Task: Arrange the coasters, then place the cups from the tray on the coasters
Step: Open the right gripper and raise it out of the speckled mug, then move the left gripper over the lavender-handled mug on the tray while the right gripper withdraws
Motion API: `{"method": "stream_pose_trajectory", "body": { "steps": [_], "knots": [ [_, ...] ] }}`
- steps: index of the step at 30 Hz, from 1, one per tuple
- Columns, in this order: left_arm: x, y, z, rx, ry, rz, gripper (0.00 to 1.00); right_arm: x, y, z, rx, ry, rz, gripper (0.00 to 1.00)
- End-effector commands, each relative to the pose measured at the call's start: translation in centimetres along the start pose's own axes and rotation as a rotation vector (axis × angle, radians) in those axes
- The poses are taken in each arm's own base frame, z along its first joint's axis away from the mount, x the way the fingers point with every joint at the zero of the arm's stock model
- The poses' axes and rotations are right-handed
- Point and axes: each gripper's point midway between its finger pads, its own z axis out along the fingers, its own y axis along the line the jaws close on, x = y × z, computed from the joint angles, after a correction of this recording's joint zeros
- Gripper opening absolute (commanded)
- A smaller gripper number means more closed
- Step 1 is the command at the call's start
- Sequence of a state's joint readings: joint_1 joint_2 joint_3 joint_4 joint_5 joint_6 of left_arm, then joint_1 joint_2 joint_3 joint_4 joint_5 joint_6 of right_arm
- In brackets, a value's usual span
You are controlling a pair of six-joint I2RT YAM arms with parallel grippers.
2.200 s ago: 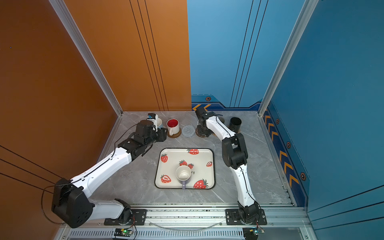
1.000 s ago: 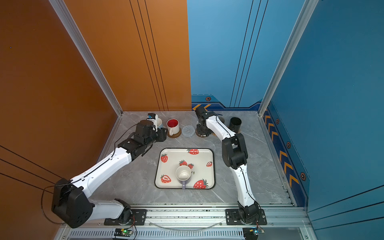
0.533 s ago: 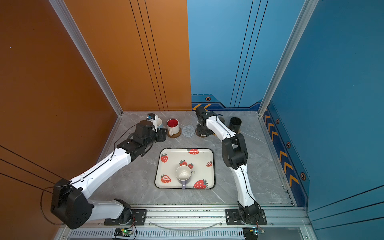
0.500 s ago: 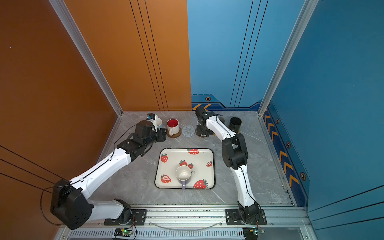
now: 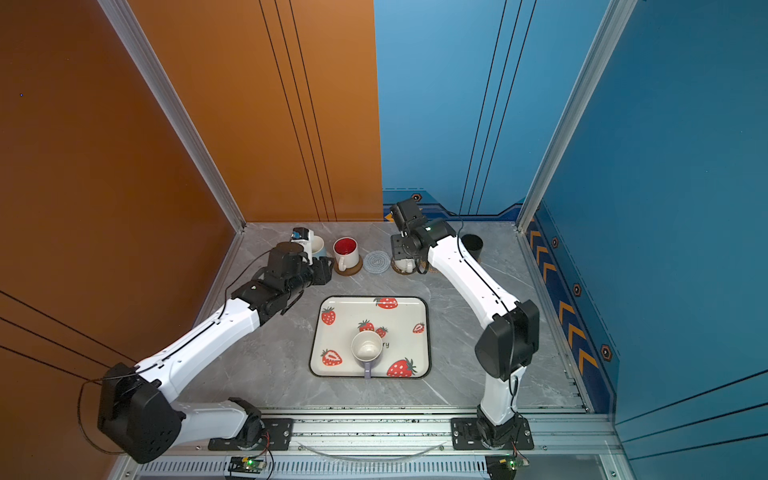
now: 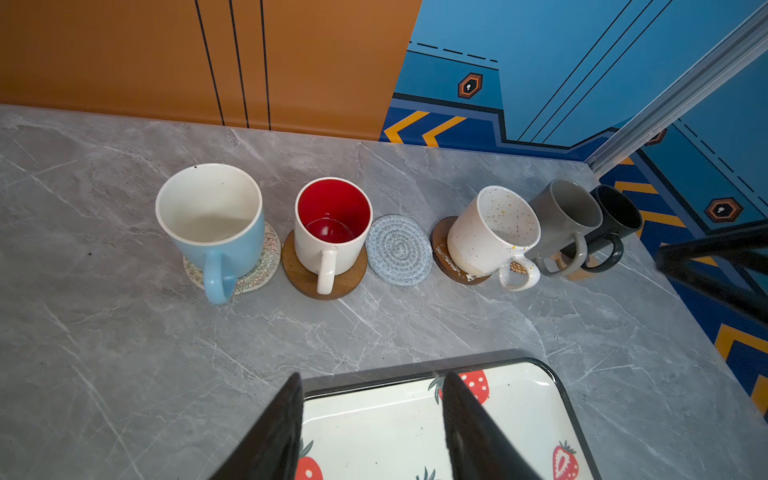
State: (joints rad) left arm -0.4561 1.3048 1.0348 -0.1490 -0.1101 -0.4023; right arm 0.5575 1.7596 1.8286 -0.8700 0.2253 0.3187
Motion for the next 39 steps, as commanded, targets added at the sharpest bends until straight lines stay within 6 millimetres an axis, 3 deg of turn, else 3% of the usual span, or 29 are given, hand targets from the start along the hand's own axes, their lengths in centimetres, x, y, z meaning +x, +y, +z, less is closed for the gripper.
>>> {"method": "stream_pose_trajectory", "body": {
  "steps": [1, 8, 14, 16, 20, 25, 32, 39],
  "knots": [
    [0.4, -0.1, -0.4, 0.035, 0.007, -0.031, 0.55, -0.6, 0.3, -2.5, 0.027, -0.126, 0.042, 0.68],
    [0.5, -1.4, -1.1, 0.082, 0.016, -0.030, 0.54, -1.9, 4.4, -8.8, -0.193, -0.376, 0.183, 0.69],
    [0.7, -3.8, -1.9, 0.165, 0.028, 0.005, 0.54, -0.4, 2.9, -12.1, -0.228, -0.524, 0.358, 0.69],
    [-0.4, -5.4, -2.9, 0.207, 0.011, 0.032, 0.54, 0.7, 2.3, -11.9, -0.230, -0.551, 0.401, 0.68],
    [0.2, -7.4, -5.1, 0.230, 0.080, 0.156, 0.55, 2.7, 0.6, -10.8, -0.163, -0.539, 0.438, 0.67],
    [0.8, -9.4, -8.2, 0.264, 0.122, 0.275, 0.58, 3.3, -0.1, -10.6, -0.140, -0.530, 0.435, 0.67],
    [1.3, -9.1, -12.4, 0.216, 0.173, 0.410, 0.63, 3.7, -0.3, -10.2, -0.155, -0.536, 0.446, 0.68],
    [0.8, -8.6, -14.4, 0.180, 0.147, 0.446, 0.66, 3.7, 0.0, -9.8, -0.169, -0.532, 0.452, 0.68]
  ]
}}
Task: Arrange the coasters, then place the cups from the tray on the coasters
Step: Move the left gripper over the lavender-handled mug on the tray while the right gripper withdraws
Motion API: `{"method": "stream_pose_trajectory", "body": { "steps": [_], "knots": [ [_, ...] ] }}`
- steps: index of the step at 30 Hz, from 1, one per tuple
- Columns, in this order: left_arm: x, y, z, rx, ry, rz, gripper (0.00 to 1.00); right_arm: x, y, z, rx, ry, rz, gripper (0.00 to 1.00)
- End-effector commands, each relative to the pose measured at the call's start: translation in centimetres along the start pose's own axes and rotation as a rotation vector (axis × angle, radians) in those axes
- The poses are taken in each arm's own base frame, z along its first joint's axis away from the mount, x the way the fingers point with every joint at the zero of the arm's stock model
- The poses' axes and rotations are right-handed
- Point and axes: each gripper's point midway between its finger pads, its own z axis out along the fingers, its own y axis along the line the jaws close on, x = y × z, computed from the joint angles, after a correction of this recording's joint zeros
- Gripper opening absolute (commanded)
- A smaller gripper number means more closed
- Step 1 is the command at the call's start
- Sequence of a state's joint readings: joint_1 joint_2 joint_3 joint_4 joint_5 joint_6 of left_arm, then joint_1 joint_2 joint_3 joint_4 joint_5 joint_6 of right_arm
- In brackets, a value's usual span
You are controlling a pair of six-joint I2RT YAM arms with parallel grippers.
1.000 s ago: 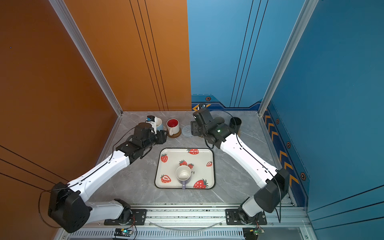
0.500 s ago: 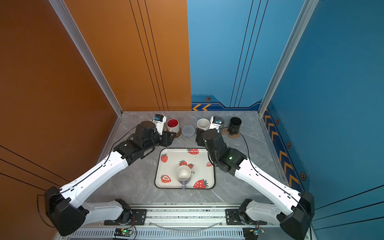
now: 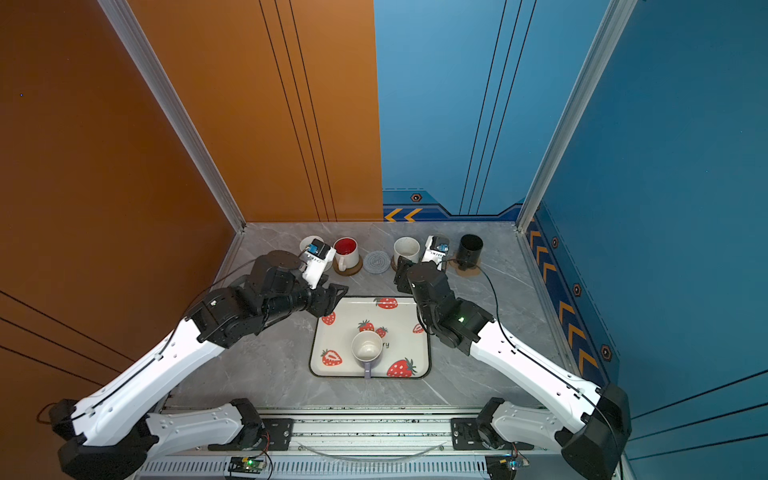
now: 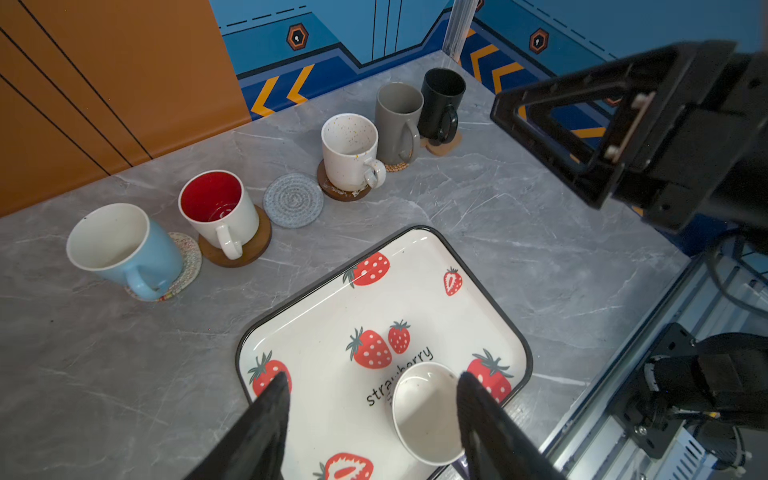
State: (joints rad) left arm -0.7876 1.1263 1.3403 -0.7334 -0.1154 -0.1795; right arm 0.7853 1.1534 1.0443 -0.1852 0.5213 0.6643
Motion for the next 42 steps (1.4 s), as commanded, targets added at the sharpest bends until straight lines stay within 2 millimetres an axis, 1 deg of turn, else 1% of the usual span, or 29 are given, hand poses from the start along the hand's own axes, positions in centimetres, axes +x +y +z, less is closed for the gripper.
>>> {"method": "stream_pose_trajectory", "body": {
  "steps": [1, 4, 7, 12, 15, 18, 19, 22, 26, 28, 34, 37, 42],
  "knots": [
    [-0.2, 1.0, -1.5, -0.068, 0.003, 0.027, 0.66, -0.5, 0.1, -0.2, -0.016, -0.023, 0.036, 0.68],
    [-0.4, 0.2, -1.4, -0.038, 0.005, 0.018, 0.66, -0.5, 0.2, -0.1, -0.019, -0.020, 0.036, 0.68],
    [-0.3, -0.4, -0.3, -0.014, 0.036, 0.006, 0.67, -0.4, 0.1, -0.1, -0.019, -0.022, 0.039, 0.68],
    [1.7, -2.4, 2.4, 0.037, 0.181, 0.026, 0.66, 0.0, -0.1, 0.0, -0.022, -0.015, 0.040, 0.68],
    [3.5, -2.4, 3.5, 0.000, 0.293, 0.065, 0.66, 0.2, -0.4, 0.0, -0.020, -0.011, 0.038, 0.68],
    [5.7, -2.4, 3.8, -0.024, 0.406, 0.097, 0.65, 0.3, -0.9, -0.1, -0.013, -0.014, 0.043, 0.68],
    [6.7, -2.6, 3.8, -0.020, 0.447, 0.110, 0.65, 0.3, -1.1, -0.1, -0.010, -0.017, 0.047, 0.68],
    [9.5, -3.6, 3.5, 0.020, 0.536, 0.146, 0.64, 0.3, -2.0, -0.2, 0.002, -0.021, 0.058, 0.68],
    [11.5, -5.8, 3.2, 0.095, 0.588, 0.170, 0.64, 0.4, -2.8, 0.1, 0.007, -0.023, 0.084, 0.68],
    [12.9, -6.7, 3.1, 0.120, 0.626, 0.178, 0.64, 0.6, -2.9, 0.4, 0.001, -0.014, 0.096, 0.68],
    [17.8, -7.5, 3.9, 0.136, 0.784, 0.174, 0.65, 1.3, -2.6, 0.8, -0.013, 0.007, 0.098, 0.68],
    [19.2, -8.2, 4.0, 0.144, 0.831, 0.171, 0.65, 1.4, -2.6, 0.8, -0.014, 0.012, 0.099, 0.68],
    [20.2, -10.0, 3.8, 0.181, 0.860, 0.218, 0.66, 1.5, -2.6, 0.8, -0.017, 0.012, 0.103, 0.68]
  ]
}}
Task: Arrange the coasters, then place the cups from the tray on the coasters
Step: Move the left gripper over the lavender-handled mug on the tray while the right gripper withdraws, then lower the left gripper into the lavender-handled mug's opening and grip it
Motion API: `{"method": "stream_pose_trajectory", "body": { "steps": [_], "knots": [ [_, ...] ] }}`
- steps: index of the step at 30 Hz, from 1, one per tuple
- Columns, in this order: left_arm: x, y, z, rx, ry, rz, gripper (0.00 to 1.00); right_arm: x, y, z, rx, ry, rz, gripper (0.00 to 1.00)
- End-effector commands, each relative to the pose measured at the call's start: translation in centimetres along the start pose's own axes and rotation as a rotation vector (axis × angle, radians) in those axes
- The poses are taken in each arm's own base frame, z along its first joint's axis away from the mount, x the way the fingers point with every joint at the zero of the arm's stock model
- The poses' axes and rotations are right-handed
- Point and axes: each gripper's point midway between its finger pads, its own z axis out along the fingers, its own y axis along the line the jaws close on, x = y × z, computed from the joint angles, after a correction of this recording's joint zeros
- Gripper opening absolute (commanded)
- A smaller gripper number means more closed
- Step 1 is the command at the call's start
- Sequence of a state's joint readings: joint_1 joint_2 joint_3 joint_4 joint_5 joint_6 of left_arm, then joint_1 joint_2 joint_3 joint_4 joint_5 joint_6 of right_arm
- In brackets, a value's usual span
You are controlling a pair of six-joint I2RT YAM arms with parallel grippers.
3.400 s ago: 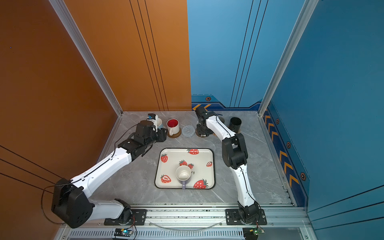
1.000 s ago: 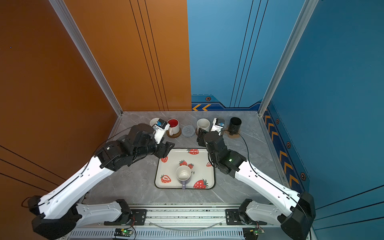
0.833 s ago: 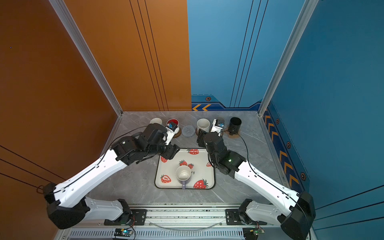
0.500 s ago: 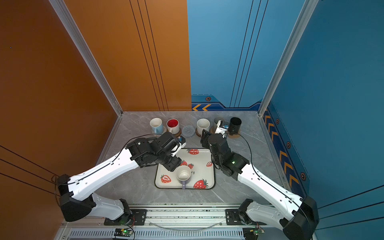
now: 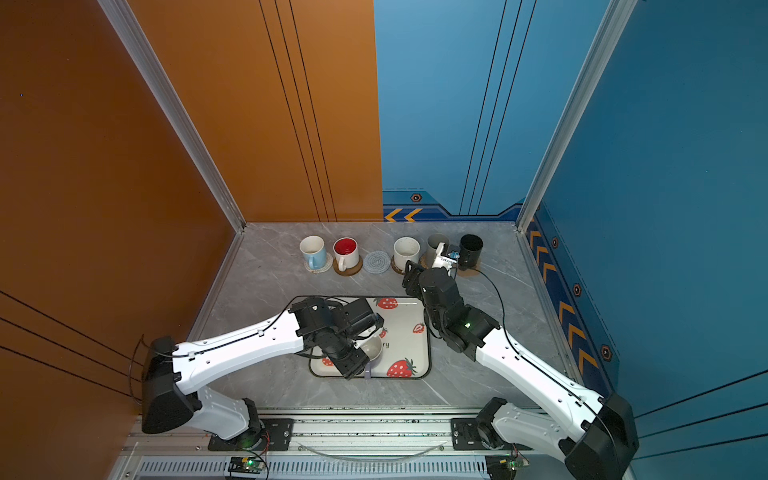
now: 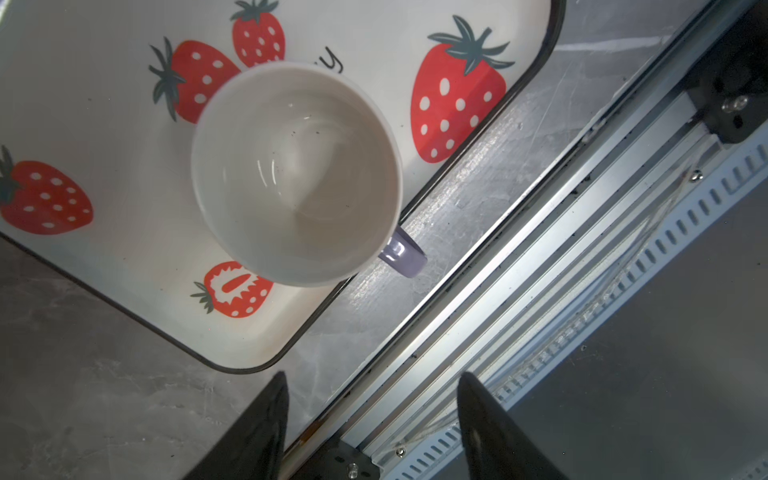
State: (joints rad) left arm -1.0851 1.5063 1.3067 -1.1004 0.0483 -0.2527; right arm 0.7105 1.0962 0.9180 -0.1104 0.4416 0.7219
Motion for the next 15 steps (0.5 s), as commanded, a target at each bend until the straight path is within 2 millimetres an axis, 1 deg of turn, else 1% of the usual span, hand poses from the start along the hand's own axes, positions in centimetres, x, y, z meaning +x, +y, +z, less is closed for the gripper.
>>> {"method": "stream_pose_trajectory", "body": {
  "steps": [1, 9, 10, 15],
  "knots": [
    [1.1, -1.6, 0.3, 0.034, 0.047, 0.021, 0.67, 0.2, 0.2, 0.1, -0.016, 0.001, 0.019, 0.68],
    [2.7, -2.3, 2.8, 0.042, 0.117, -0.021, 0.68, 0.2, -0.1, -0.1, -0.015, -0.003, 0.023, 0.68],
    [2.7, -2.4, 3.1, 0.047, 0.114, -0.029, 0.67, -0.4, -1.0, 0.2, 0.012, -0.018, 0.034, 0.68],
    [1.4, -2.9, 3.9, 0.066, 0.071, -0.071, 0.68, -0.4, -1.1, 0.2, 0.011, -0.021, 0.040, 0.68]
  ]
}}
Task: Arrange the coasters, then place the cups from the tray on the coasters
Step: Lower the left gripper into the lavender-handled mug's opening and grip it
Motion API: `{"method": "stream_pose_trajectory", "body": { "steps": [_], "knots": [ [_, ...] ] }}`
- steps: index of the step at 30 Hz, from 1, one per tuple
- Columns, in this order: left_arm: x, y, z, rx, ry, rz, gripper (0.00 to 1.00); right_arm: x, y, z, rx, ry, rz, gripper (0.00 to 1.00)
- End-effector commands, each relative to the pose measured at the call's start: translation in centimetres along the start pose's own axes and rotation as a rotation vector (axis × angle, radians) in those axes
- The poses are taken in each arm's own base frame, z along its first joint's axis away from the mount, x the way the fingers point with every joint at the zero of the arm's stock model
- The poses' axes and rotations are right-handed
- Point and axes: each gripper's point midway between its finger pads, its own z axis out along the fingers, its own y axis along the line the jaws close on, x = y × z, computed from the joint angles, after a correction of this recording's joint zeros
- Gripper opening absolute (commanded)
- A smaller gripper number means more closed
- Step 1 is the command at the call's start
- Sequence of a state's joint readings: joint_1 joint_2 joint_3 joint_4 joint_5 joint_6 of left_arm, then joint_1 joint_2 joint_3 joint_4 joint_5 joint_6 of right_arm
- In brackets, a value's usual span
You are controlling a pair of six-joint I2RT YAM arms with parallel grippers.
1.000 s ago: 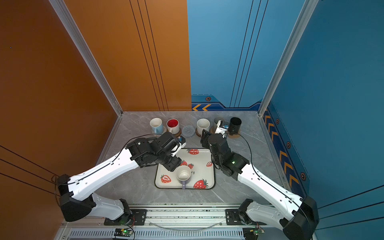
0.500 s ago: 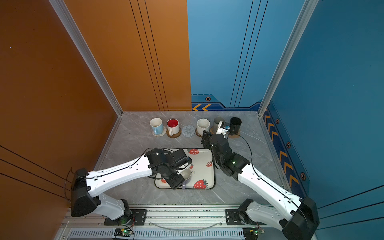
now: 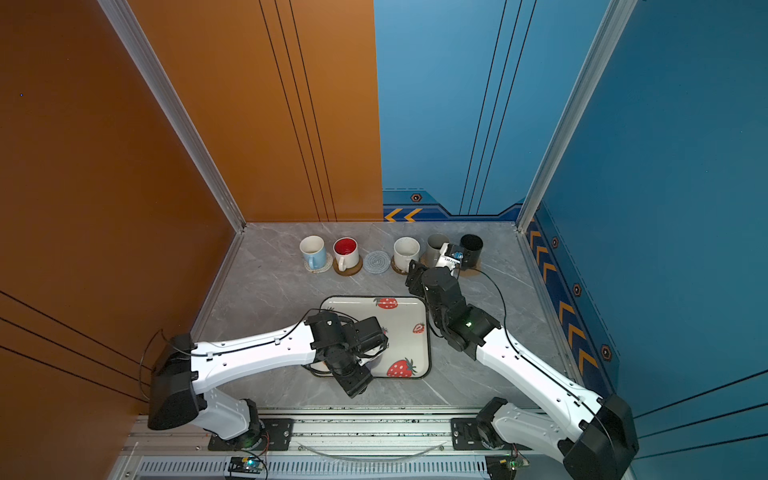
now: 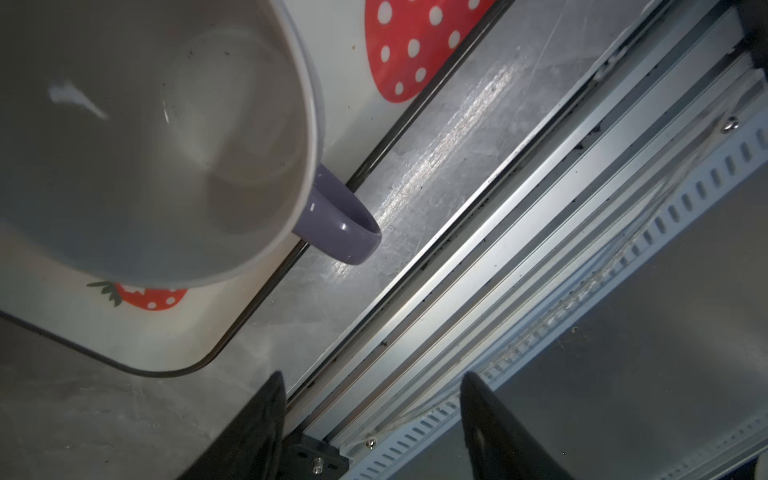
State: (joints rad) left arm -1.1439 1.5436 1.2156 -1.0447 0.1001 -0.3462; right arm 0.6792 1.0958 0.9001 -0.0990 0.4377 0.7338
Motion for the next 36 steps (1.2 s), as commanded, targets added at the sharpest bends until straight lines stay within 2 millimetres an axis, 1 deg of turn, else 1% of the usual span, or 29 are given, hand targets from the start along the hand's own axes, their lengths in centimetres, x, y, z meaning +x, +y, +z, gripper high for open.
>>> {"method": "stream_pose_trajectory", "body": {
  "steps": [1, 5, 10, 14, 18, 23, 36],
  "knots": [
    [-1.1, -1.0, 0.6, 0.033, -0.028, -0.035, 0.68, -0.4, 0.1, -0.3, -0.018, -0.012, 0.022, 0.68],
    [-1.7, -0.9, 1.2, 0.020, -0.037, -0.062, 0.69, -0.3, 0.0, -0.5, -0.018, -0.012, 0.024, 0.68],
    [-1.5, -0.2, 2.7, -0.015, -0.018, -0.113, 0.69, -0.6, -0.2, -0.8, -0.015, -0.021, 0.029, 0.68],
    [-2.2, -0.1, 3.4, -0.015, -0.027, -0.138, 0.69, -0.5, -0.5, -0.9, -0.013, -0.027, 0.035, 0.68],
    [-2.3, 0.7, 4.3, -0.054, -0.013, -0.154, 0.69, -0.6, -0.4, -1.1, -0.015, -0.029, 0.037, 0.68],
    [-2.4, 1.9, 4.6, -0.095, -0.016, -0.181, 0.69, -0.6, -0.5, -1.0, -0.012, -0.029, 0.036, 0.68],
    [-2.5, 5.4, 4.6, -0.187, -0.039, -0.257, 0.56, -0.7, -0.6, -0.8, -0.007, -0.030, 0.037, 0.68]
  ]
}}
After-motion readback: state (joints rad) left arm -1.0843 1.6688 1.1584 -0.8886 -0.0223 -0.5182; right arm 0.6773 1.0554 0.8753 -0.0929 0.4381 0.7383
